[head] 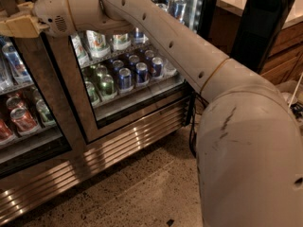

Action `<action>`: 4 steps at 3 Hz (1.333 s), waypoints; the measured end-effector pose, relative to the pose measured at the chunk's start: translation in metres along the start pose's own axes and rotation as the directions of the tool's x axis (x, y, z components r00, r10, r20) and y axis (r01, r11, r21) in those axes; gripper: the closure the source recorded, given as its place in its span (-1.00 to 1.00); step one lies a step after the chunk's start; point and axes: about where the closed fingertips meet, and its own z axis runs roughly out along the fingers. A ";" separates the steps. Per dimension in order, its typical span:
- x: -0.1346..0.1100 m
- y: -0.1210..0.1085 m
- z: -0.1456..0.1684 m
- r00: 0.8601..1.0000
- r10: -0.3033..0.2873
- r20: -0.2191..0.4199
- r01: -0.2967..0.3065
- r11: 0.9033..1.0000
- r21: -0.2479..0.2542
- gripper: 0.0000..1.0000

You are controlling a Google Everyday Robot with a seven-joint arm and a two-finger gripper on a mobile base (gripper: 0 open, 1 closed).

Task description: Open left fridge door

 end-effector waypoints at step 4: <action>0.000 0.012 -0.002 1.000 0.000 0.001 0.000 0.998 -0.057 1.00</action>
Offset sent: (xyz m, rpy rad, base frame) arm -0.0446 0.0369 -0.0117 -0.0521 0.0228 0.1894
